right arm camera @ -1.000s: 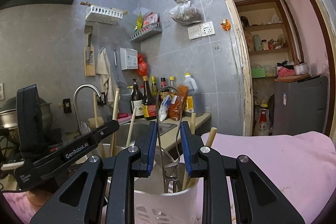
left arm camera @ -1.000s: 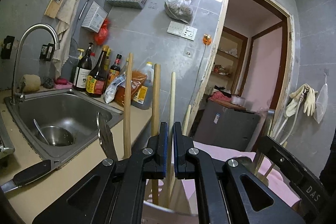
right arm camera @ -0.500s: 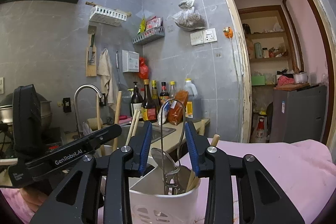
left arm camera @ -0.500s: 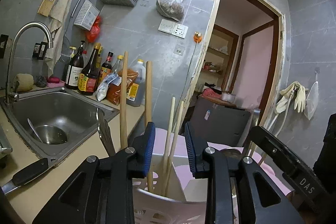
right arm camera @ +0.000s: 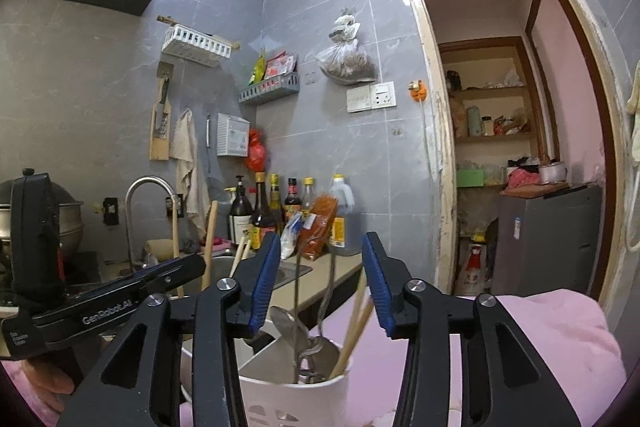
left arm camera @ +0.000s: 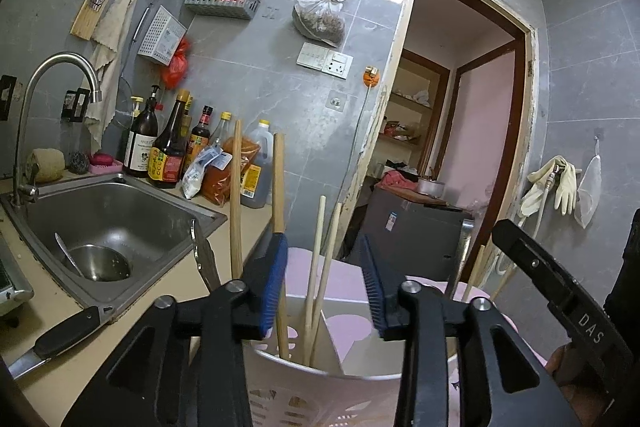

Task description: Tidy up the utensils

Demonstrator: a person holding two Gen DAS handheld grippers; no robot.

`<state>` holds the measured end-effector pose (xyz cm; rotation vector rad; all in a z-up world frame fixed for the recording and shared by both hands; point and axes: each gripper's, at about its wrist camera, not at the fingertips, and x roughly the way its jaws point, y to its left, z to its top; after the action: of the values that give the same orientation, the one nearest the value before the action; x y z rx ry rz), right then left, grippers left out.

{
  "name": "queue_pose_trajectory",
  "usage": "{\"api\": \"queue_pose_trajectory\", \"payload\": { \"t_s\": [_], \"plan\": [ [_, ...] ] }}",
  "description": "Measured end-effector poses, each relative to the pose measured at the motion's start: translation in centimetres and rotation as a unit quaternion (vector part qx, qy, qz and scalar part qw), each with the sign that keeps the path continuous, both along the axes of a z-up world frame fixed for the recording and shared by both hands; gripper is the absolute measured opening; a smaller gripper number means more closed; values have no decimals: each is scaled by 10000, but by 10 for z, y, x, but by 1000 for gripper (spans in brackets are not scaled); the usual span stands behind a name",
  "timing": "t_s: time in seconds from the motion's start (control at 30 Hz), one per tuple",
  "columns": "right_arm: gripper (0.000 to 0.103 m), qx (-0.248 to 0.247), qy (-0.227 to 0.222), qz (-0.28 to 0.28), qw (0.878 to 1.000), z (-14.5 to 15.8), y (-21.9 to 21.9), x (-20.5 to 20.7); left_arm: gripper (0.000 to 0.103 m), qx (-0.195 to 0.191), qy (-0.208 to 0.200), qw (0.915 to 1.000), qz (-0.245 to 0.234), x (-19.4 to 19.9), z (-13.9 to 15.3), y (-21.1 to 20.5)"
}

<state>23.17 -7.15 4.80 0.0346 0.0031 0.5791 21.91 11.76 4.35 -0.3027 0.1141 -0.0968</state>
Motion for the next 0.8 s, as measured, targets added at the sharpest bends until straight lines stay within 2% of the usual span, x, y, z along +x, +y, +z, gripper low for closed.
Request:
{"api": "queue_pose_trajectory", "payload": {
  "t_s": [0.17, 0.3, 0.53, 0.6, 0.73, 0.8],
  "plan": [
    [49, -23, 70, -207, 9998, 3, -13, -5, 34, -43, 39, 9999, -140, -4, 3, -2],
    [49, -56, 83, -331, 9994, 5, -23, -13, 44, 69, -3, 9998, -171, -12, 8, -9],
    [53, -15, 189, -615, 9979, 6, -45, -33, 55, 256, 33, 9994, -247, -28, 11, -25],
    [55, -2, 228, -691, 9973, 5, -52, -40, 62, 267, 56, 9993, -275, -34, 10, -30],
    [65, 32, 283, -848, 9960, 2, -67, -54, 71, 281, 115, 9988, -374, -43, 6, -38],
    [68, 40, 296, -934, 9952, 1, -74, -61, 81, 300, 131, 9986, -420, -49, 4, -43]
  ]
}}
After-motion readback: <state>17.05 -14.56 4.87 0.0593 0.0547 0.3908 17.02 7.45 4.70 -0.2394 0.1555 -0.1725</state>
